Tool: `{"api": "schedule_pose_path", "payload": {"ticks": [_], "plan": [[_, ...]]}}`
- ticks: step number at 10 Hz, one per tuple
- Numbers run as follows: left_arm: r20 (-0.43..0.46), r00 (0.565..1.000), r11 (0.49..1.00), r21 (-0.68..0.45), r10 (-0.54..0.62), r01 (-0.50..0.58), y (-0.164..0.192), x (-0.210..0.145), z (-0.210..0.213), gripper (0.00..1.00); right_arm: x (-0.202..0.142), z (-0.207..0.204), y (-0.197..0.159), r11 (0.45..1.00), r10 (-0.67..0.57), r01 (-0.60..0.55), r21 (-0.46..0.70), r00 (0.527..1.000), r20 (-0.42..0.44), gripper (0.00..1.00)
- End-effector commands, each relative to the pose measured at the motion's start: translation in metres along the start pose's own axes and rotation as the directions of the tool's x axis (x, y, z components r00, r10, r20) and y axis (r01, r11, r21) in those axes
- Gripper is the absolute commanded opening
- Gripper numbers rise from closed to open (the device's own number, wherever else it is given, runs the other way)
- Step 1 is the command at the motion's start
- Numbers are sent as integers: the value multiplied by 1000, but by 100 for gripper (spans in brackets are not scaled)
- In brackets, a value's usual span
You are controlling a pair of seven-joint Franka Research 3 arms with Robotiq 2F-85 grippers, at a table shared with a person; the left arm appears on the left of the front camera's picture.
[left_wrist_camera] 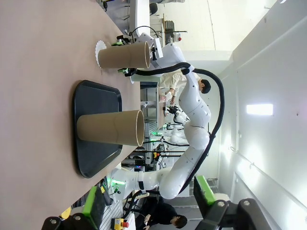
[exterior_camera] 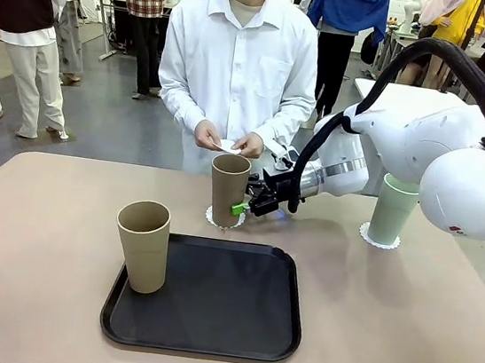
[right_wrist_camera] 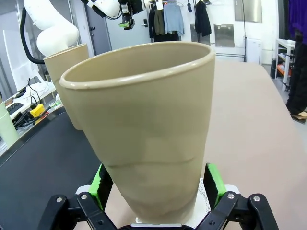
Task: Place coasters on the table and set cups on them.
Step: Take one Reusable plastic cup from the Flat Tray and place it on a coaster set by the human.
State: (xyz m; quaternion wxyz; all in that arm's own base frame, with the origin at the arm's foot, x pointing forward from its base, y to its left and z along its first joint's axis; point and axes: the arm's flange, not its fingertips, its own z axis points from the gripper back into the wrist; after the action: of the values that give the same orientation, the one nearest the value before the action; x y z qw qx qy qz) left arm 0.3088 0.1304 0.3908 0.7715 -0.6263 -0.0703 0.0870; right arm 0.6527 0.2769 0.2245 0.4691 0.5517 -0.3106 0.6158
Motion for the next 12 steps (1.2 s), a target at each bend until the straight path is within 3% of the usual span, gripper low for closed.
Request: {"api": "schedule_pose_path", "payload": {"ticks": [1,6,10,12], "plan": [[5,1000,1000,-15,-8,8,-1,0,1,100,4,7,-8,1000,-22,22,5,999,-49,100],[5,1000,1000,-15,-8,8,-1,0,1,100,13,29,-5,999,-32,29,-34,996,-78,100],[5,1000,1000,-15,-8,8,-1,0,1,100,57,62,28,992,-82,51,-119,960,-269,100],[5,1000,1000,-15,-8,8,-1,0,1,100,104,77,56,949,-239,139,-282,901,-362,100]]}}
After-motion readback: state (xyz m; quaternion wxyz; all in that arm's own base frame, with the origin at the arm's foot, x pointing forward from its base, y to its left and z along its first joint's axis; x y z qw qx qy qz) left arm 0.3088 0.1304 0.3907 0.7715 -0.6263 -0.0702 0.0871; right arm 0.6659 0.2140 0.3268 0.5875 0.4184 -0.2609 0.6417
